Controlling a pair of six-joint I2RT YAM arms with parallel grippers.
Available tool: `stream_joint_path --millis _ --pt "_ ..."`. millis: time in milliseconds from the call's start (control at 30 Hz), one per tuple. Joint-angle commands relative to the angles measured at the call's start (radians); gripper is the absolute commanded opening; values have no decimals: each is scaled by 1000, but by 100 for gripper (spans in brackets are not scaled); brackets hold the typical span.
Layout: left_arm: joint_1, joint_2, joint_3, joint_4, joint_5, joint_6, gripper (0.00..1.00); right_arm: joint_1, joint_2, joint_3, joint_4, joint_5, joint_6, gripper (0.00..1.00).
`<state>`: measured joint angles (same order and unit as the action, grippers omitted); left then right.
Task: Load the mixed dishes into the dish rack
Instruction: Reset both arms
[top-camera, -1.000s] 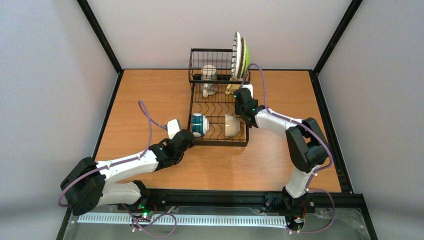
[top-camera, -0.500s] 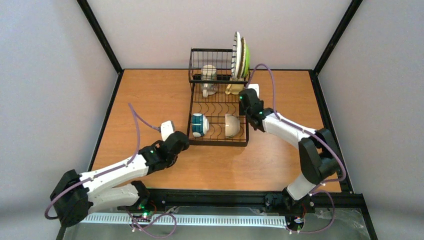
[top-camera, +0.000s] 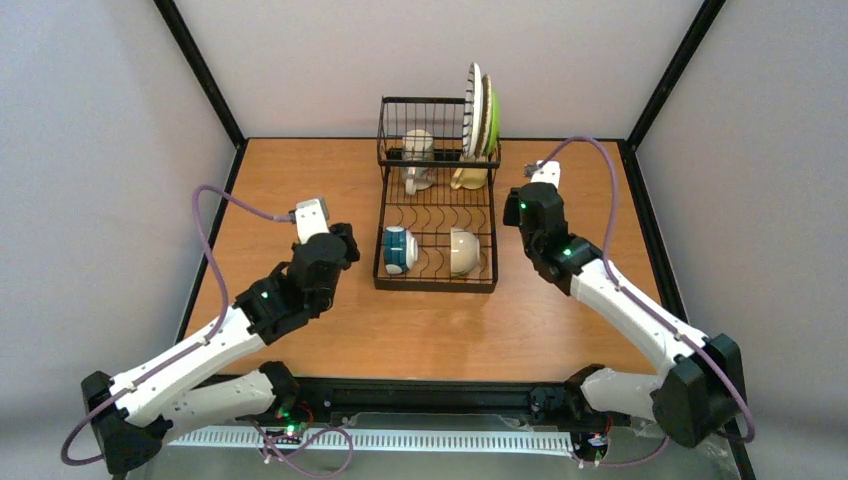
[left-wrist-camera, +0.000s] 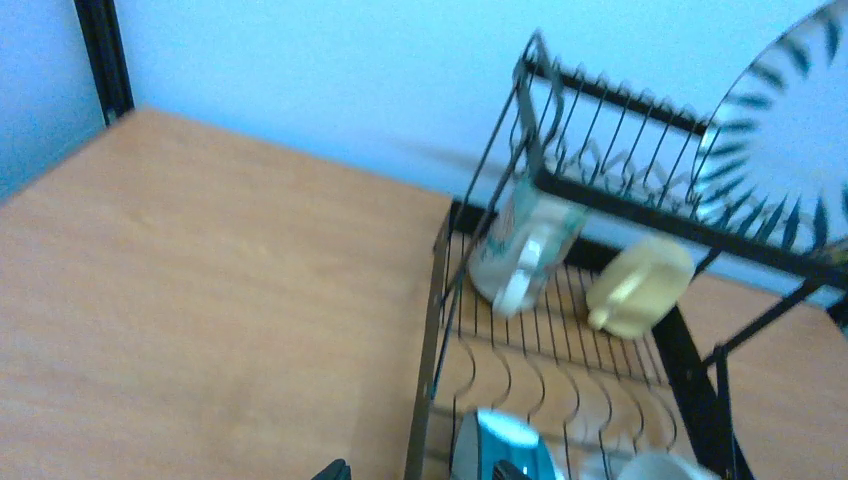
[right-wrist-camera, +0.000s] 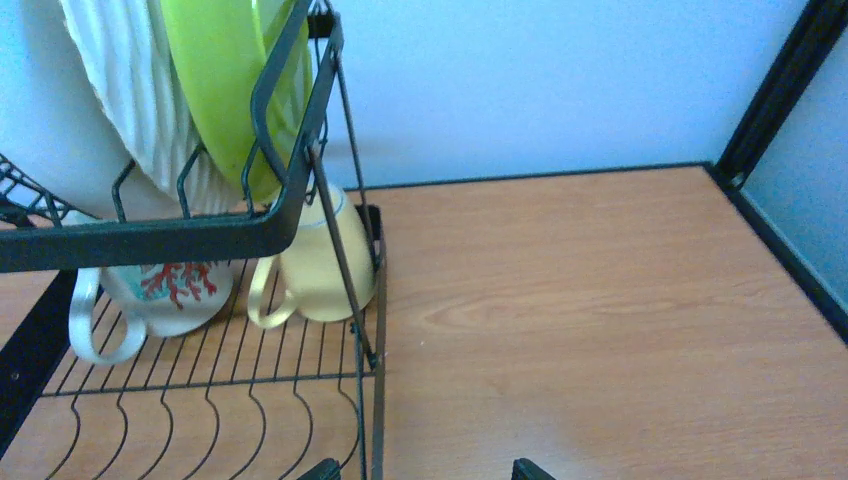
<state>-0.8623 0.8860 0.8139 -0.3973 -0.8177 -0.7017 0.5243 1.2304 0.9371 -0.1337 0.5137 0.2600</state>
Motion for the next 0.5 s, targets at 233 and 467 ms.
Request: stream_joint_path --millis 233,467 --pt "404 105 156 366 186 453 84 -6 -72 -24 105 217 -56 99" --pt "705 337 270 500 439 414 95 -147 -4 86 259 160 -148 99"
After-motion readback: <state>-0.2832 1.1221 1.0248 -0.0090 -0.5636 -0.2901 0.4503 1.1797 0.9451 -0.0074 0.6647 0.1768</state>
